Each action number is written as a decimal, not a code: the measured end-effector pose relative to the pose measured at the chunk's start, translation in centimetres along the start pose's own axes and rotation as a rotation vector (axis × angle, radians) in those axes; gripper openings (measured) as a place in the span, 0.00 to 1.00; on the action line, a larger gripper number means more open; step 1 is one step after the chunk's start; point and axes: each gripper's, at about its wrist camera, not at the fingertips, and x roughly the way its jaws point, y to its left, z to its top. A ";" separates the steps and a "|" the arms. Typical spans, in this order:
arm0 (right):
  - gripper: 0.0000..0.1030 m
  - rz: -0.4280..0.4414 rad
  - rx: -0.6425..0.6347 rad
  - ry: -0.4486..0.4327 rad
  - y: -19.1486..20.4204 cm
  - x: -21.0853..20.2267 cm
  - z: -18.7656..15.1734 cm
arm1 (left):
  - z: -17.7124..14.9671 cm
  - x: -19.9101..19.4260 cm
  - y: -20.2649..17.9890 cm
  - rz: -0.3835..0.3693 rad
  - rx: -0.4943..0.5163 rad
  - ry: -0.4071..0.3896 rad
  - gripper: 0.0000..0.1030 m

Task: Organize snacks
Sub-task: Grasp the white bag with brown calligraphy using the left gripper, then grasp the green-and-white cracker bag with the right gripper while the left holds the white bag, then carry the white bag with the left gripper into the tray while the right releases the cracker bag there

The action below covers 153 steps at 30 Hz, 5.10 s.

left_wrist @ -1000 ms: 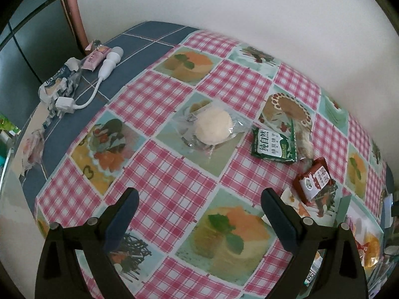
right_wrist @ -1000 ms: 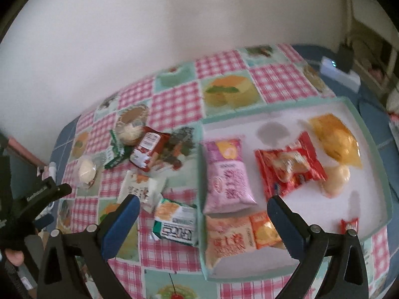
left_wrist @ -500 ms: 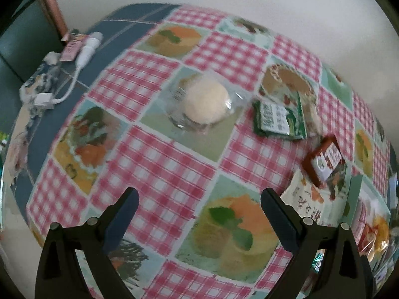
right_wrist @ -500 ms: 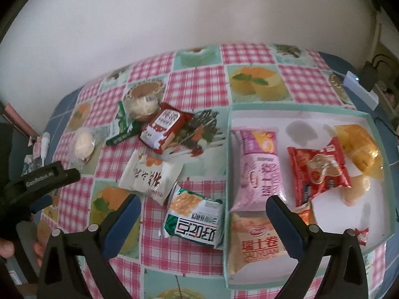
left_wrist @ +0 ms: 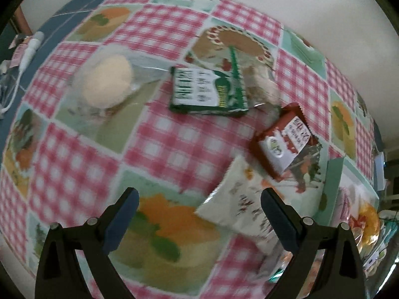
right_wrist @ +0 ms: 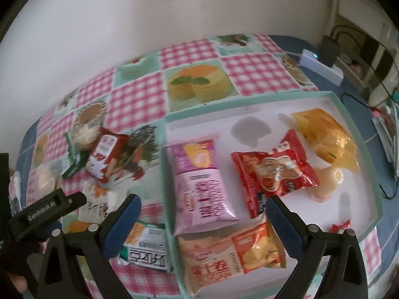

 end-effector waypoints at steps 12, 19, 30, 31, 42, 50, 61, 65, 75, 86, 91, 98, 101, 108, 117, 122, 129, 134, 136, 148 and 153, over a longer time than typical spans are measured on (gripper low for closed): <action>0.98 0.004 0.035 0.021 -1.0 0.8 0.4 | 0.3 1.8 -5.4 0.053 0.117 0.007 0.95; 0.98 0.018 0.033 0.014 -0.9 0.2 0.4 | -1.6 2.1 -5.5 0.149 0.166 0.029 0.95; 0.96 0.117 -0.116 -0.001 2.6 -1.1 -0.6 | -1.9 0.0 -2.3 0.101 0.108 -0.023 0.73; 0.96 0.119 -0.123 0.004 2.7 -1.1 -0.7 | -1.9 -0.2 -2.3 0.097 0.120 -0.029 0.69; 0.87 0.150 -0.187 0.021 4.0 -1.1 -1.4 | -3.5 -0.4 -1.9 0.137 0.110 0.015 0.53; 0.81 0.204 -0.311 0.044 6.7 -0.8 -2.9 | -5.3 -1.0 0.6 0.151 0.019 0.036 0.53; 0.79 0.189 -0.380 0.108 7.5 1.4 -4.3 | -5.7 -1.2 3.7 0.141 0.004 0.046 0.53; 0.79 0.186 -0.373 0.117 7.4 1.5 -4.5 | -4.3 -0.8 5.1 0.141 0.008 0.046 0.53; 0.79 0.368 -0.286 0.205 7.6 1.3 -4.7 | -4.1 -0.8 5.1 0.143 -0.002 0.046 0.53; 0.80 0.209 -0.452 0.185 9.9 2.1 -6.8 | -3.9 -1.1 6.2 0.152 -0.025 0.044 0.53; 0.80 0.177 -0.487 0.173 10.0 2.4 -7.2 | -3.8 -1.2 6.2 0.158 -0.027 0.045 0.53; 0.81 0.167 -0.501 0.162 10.3 2.6 -8.0 | -3.8 -1.2 5.8 0.164 -0.029 0.045 0.53; 0.78 0.167 -0.499 0.159 10.4 2.7 -7.9 | -3.8 -1.2 5.7 0.166 -0.025 0.044 0.53; 0.68 0.191 -0.451 0.143 9.4 2.1 -7.0 | -3.7 -1.6 5.4 0.157 -0.003 0.024 0.53; 0.68 0.243 -0.355 0.038 7.7 -2.4 -4.5 | -3.6 -5.2 5.0 0.125 0.016 -0.079 0.52; 0.68 0.221 -0.292 -0.023 5.9 -4.2 -3.3 | -3.9 -7.2 4.2 0.116 0.036 -0.128 0.52; 0.68 0.166 -0.152 -0.077 1.7 -5.3 -1.0 | -4.5 -9.2 1.7 0.097 0.091 -0.194 0.52; 0.68 0.131 -0.057 -0.120 -2.1 -6.2 0.3 | -5.1 -9.9 -0.8 0.072 0.143 -0.212 0.52; 0.68 0.117 -0.022 -0.141 -3.5 -6.6 0.6 | -5.6 -10.1 -1.8 0.065 0.169 -0.217 0.52; 0.69 0.026 0.143 -0.171 -11.0 -7.5 1.2 | -8.5 -10.2 -8.0 0.006 0.329 -0.226 0.52; 0.69 -0.041 0.210 -0.148 -13.4 -7.3 1.1 | -10.4 -9.9 -11.2 -0.009 0.421 -0.224 0.52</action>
